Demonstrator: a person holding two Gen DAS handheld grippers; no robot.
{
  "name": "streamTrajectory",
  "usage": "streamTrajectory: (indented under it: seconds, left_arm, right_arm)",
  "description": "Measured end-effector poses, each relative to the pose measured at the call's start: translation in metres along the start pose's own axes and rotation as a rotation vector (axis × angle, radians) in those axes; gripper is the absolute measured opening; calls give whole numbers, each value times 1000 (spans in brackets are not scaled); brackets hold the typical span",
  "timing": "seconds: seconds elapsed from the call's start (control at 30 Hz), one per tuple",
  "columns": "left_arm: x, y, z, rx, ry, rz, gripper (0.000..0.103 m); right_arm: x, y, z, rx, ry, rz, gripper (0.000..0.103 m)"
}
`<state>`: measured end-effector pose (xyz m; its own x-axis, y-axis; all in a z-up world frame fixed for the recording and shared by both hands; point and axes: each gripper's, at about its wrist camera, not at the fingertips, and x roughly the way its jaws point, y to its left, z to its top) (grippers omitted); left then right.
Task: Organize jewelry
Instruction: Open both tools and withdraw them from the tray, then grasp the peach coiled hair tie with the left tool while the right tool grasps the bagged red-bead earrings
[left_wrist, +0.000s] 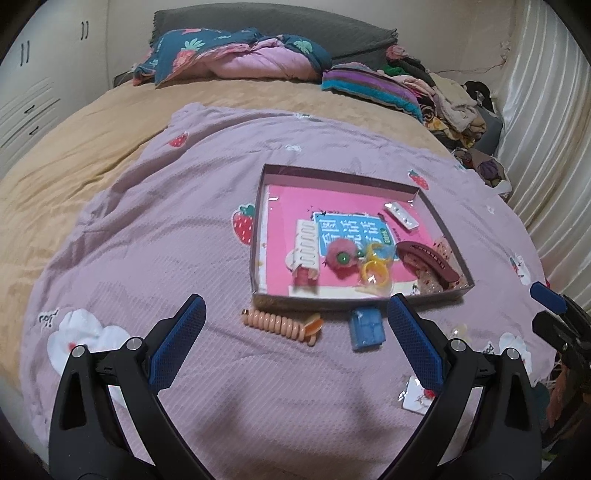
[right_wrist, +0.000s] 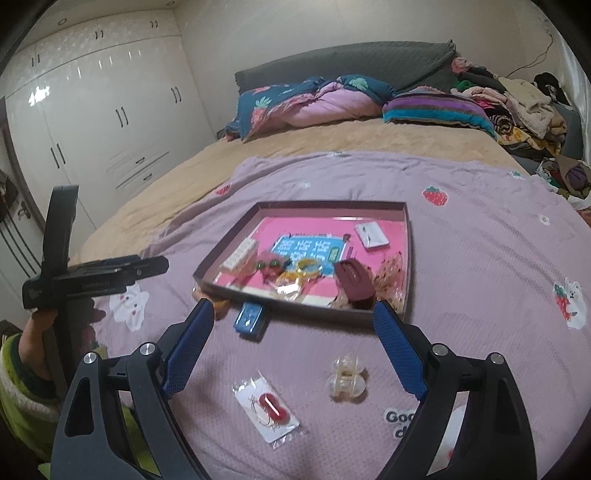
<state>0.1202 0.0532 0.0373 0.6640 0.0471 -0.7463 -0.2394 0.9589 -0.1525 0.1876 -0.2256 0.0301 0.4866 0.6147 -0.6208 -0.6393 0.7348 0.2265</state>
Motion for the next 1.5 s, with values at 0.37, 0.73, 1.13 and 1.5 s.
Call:
streamTrajectory:
  seconds: [0.37,0.73,1.13,1.5]
  left_arm:
    - [11,4,-22,20,60,13,92]
    - [20,-3,-46,57,115,19,92]
    - [30,-10,-71,98,168,17,92]
    - [49,6,-67,86,159,58,92]
  right_arm:
    - [10,9,-29,-46,76,1,87]
    - [19,21,-54,-88,139,11,87]
    - [31,32,-75,-114,186,18,87]
    - [56,42,-92,-163,231,7,87]
